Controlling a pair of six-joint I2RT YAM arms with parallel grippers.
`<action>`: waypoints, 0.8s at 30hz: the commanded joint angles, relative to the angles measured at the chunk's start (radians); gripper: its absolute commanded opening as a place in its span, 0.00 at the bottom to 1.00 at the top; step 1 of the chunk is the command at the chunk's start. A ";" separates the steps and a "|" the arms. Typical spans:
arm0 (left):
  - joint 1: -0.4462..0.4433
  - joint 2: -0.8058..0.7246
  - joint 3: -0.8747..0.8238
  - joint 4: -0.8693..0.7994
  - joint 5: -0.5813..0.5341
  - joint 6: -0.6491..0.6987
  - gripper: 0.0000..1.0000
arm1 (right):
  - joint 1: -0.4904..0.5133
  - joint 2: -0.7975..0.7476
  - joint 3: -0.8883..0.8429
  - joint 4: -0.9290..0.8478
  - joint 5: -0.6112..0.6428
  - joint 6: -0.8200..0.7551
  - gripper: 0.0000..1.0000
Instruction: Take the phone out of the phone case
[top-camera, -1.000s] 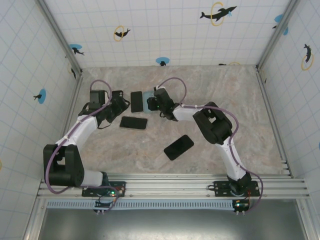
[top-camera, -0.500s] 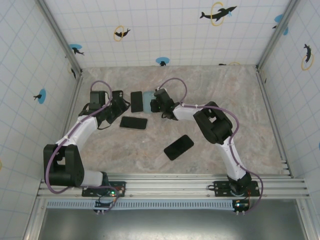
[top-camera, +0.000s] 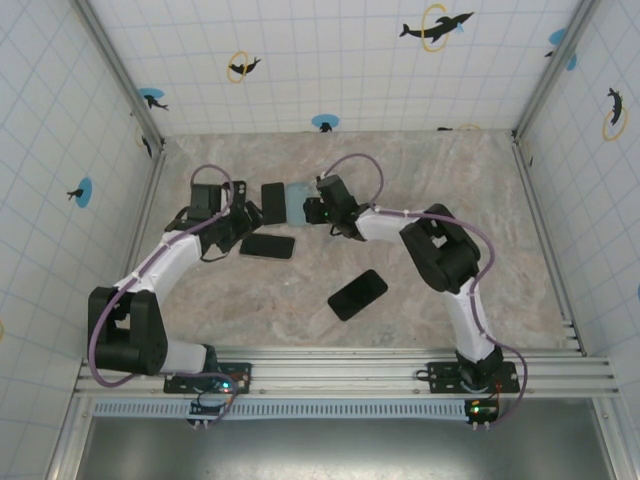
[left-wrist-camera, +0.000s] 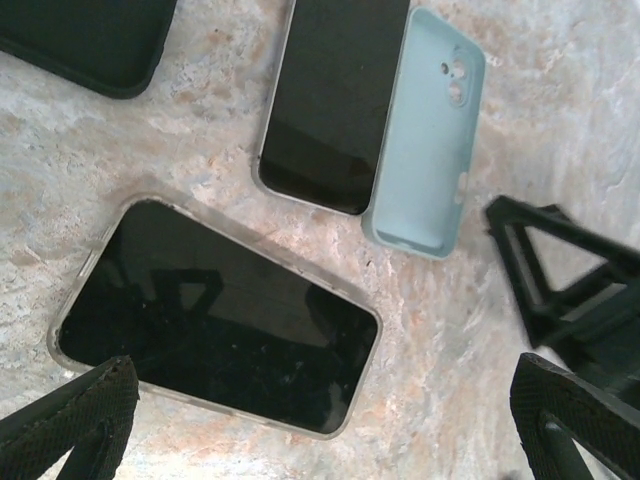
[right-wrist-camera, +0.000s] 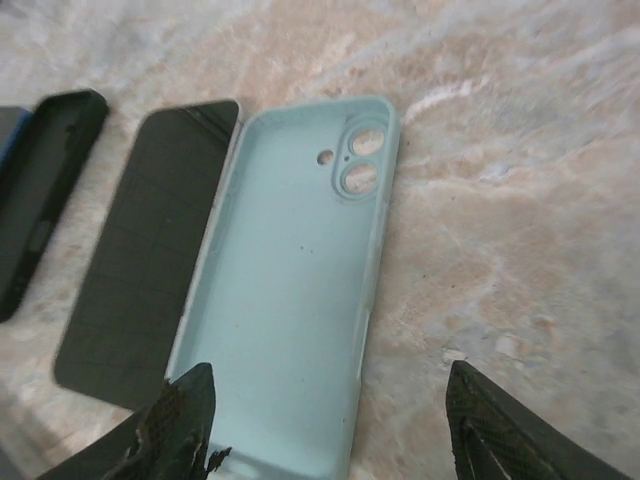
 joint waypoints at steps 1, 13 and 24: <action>-0.065 -0.019 0.013 -0.038 -0.120 -0.079 0.98 | -0.029 -0.133 -0.048 -0.002 -0.062 -0.068 0.66; -0.301 0.074 0.099 -0.187 -0.447 -0.536 0.98 | -0.144 -0.509 -0.363 -0.027 -0.236 -0.167 0.88; -0.365 0.269 0.284 -0.342 -0.528 -0.816 0.98 | -0.230 -0.700 -0.558 -0.009 -0.334 -0.139 1.00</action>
